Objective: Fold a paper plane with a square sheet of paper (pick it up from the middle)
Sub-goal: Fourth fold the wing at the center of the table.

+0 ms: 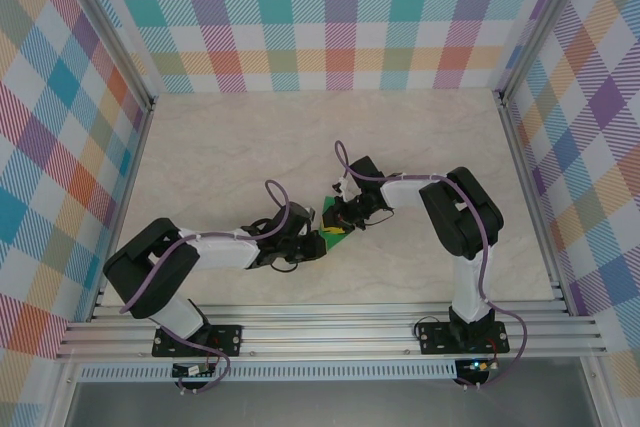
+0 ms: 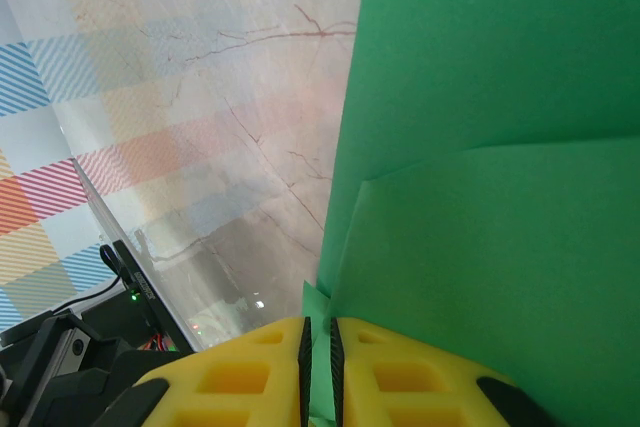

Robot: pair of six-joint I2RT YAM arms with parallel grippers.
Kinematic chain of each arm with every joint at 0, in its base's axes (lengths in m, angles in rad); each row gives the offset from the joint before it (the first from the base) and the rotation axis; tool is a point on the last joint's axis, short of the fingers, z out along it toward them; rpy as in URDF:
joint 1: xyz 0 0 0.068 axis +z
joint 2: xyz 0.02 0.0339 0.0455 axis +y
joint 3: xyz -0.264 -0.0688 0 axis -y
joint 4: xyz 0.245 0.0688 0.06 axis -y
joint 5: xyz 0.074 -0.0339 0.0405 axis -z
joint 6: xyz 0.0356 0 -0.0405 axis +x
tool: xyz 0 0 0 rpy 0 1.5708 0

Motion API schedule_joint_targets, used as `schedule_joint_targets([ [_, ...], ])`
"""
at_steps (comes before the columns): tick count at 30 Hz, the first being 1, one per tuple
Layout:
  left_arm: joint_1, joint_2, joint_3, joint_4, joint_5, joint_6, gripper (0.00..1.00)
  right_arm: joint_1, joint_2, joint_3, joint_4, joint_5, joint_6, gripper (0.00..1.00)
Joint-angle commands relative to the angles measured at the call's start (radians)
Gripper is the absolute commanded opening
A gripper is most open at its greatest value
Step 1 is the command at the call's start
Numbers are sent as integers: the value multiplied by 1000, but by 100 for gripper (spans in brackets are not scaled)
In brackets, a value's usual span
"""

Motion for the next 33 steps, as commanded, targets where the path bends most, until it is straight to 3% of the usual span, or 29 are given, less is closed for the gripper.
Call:
schedule_joint_targets([
  [1,0,0,-19,-23,-40,17,12,-5,54,-8,-27,88,-22,16],
  [16,0,-39,-148,10,-55,-26,11,-5,57,-9,-30,91,-25,16],
  [27,-1,-110,-191,-69,-73,-73,11,-6,63,-6,-31,91,-25,16],
  [33,-1,-224,-145,-92,-67,-58,11,-6,60,-9,-27,89,-22,16],
])
